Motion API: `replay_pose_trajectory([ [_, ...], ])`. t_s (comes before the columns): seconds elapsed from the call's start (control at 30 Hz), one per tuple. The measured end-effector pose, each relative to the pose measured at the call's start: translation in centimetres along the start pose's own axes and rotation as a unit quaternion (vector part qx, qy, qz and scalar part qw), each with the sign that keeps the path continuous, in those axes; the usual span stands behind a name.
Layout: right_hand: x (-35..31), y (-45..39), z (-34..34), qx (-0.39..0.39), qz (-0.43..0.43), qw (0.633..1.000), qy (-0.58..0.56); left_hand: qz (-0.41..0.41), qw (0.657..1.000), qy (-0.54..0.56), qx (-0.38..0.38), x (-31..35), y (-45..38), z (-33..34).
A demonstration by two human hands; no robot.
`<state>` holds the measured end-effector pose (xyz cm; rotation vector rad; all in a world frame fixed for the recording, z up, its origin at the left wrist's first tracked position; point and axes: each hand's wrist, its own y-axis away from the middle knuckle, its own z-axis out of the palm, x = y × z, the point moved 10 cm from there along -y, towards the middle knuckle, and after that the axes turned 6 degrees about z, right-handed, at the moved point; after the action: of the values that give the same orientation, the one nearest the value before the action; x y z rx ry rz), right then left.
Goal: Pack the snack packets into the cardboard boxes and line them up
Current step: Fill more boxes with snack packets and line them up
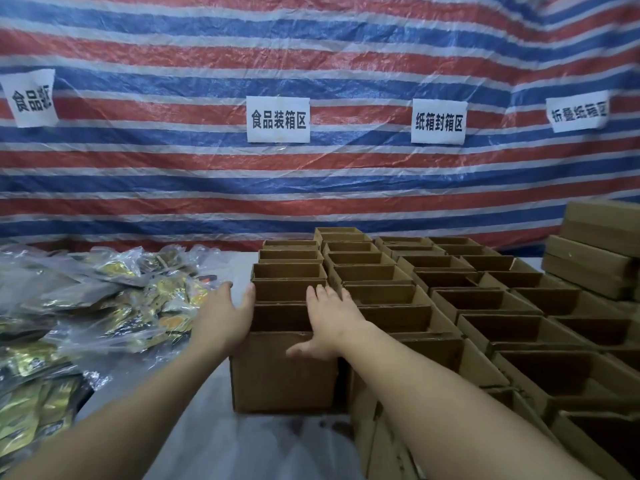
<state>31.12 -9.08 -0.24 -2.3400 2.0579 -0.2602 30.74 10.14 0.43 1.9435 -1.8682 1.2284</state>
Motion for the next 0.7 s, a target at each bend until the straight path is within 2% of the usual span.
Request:
replay_pose_trajectory([
  [0.07,0.8,1.2,-2.3,0.052,0.008,0.997,-0.051,0.072,0.996,-0.048,0.019,2.8,0.8,-1.4],
  [0.1,1.4,2.1,-3.2,0.065,0.014,0.996,-0.066,0.109,0.992,-0.070,0.005,4.2,1.5,-1.5],
  [0.2,3.5,5.4,-4.5,0.047,0.025,0.996,-0.069,0.198,0.971,-0.119,-0.058,8.3,4.4,-0.8],
  [0.27,5.4,8.0,-4.7,0.021,0.038,0.996,-0.077,0.234,0.963,-0.112,-0.074,10.6,6.5,-0.5],
  [0.53,13.9,18.3,-5.0,0.030,0.088,0.974,-0.208,0.261,0.953,0.029,-0.153,18.8,15.4,1.3],
  [0.7,16.9,22.3,-5.2,0.040,0.101,0.961,-0.254,0.291,0.935,0.047,-0.195,23.5,21.3,2.8],
])
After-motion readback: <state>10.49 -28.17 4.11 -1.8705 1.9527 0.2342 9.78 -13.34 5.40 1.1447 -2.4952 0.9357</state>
